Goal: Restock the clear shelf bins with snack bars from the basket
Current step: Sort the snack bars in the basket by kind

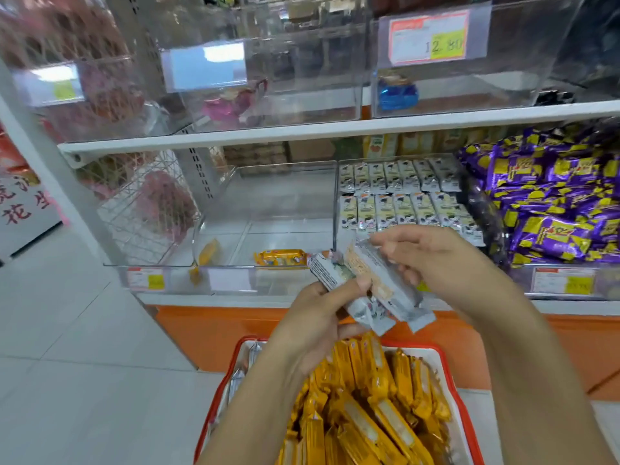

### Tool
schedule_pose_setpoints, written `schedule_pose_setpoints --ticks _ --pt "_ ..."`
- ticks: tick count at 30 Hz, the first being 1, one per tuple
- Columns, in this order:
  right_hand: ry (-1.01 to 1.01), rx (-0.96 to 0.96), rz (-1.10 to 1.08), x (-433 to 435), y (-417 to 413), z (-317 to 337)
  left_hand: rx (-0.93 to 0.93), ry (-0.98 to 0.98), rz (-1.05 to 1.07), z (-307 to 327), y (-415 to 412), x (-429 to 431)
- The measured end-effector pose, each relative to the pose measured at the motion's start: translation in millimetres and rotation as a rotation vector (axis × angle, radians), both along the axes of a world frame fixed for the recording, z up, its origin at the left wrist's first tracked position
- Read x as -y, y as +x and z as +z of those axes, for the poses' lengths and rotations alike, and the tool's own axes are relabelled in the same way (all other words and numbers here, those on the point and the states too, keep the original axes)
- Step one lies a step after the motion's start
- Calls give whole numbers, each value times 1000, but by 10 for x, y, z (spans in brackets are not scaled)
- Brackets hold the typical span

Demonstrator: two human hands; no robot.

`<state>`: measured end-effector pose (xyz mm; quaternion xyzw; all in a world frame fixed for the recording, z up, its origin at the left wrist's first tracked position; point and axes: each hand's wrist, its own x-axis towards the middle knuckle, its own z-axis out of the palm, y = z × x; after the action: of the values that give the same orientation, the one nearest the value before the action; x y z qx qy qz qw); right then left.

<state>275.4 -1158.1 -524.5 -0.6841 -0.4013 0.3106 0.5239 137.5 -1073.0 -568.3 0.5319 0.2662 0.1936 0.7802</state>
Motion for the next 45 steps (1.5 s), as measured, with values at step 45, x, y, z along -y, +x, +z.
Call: schedule_pose_setpoints --ticks 45 --pt "19 -148 -178 -732 618 101 -39 285 246 450 1061 -928"
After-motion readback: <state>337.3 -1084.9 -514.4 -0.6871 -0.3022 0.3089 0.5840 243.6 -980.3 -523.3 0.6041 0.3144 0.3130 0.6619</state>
